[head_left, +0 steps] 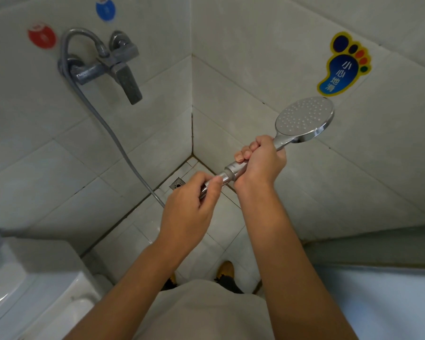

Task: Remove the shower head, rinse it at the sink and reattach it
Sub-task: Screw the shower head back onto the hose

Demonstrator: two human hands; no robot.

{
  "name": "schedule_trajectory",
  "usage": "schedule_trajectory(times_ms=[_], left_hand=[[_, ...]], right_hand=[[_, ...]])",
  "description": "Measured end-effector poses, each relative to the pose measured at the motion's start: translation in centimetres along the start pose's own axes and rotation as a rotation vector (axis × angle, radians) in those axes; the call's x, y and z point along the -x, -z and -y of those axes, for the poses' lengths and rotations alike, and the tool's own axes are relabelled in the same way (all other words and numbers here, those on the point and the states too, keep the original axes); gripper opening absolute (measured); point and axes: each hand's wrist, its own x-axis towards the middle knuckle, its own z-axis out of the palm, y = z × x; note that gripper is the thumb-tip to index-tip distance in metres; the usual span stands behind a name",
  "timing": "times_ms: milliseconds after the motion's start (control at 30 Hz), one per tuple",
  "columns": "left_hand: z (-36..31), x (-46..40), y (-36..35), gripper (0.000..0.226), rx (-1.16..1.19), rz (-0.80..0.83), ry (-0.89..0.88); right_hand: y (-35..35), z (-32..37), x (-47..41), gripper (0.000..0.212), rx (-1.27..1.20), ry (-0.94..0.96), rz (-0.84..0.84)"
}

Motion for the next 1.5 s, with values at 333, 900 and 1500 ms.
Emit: schedule_trajectory(times_ms=[333, 900, 1500], left_hand=[[0.0, -0.4, 0.1, 0.028, -0.014, -0.009, -0.001], [0.2, -0.9, -0.1, 0.028, -0.035, -0.044, -0.013], [0.1, -1.5, -0.3, 0.029, -0.027, -0.027, -0.011]], right_hand=[[-0.1, 0.1, -0.3, 0.020, 0.011, -0.011, 0.002], [-0.6, 0.0, -0.7, 0.020, 0.002, -0.016, -0.005], [-0.9, -0.1, -1.3, 0.022, -0.010, -0.019, -0.046]])
